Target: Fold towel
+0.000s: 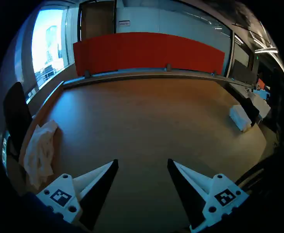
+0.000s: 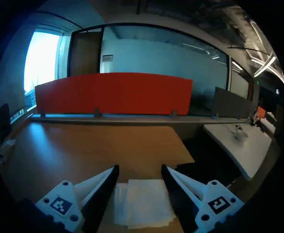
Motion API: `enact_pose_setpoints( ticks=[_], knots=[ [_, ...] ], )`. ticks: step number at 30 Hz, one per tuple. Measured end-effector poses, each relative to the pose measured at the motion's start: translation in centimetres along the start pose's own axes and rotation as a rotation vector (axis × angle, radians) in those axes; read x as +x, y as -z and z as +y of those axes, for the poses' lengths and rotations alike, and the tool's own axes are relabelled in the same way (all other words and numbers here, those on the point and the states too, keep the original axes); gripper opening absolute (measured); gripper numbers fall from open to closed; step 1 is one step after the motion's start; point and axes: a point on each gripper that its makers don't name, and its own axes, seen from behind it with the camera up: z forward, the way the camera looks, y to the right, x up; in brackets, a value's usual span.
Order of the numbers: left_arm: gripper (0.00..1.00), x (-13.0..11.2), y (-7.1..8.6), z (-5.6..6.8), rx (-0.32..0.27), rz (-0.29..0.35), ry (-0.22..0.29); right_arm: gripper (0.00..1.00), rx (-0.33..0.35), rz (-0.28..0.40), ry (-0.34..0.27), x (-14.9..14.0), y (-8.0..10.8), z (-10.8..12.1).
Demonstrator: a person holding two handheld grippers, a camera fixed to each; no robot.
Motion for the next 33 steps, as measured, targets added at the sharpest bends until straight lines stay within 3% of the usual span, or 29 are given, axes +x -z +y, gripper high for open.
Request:
enact_pose_setpoints(
  ticks=[9, 18, 33],
  knots=[
    [0.94, 1.0, -0.2, -0.3, 0.005, 0.027, 0.013, 0.87, 0.015, 0.089, -0.05, 2.2, 0.1, -1.1],
    [0.94, 3.9, -0.6, -1.2, 0.025, 0.102, 0.028, 0.88, 0.025, 0.144, -0.058, 4.5, 0.4, -2.1],
    [0.94, 12.0, -1.5, -4.5, 0.088, 0.326, 0.063, 0.88, 0.075, 0.2, -0.039, 7.3, 0.8, -6.0]
  ],
)
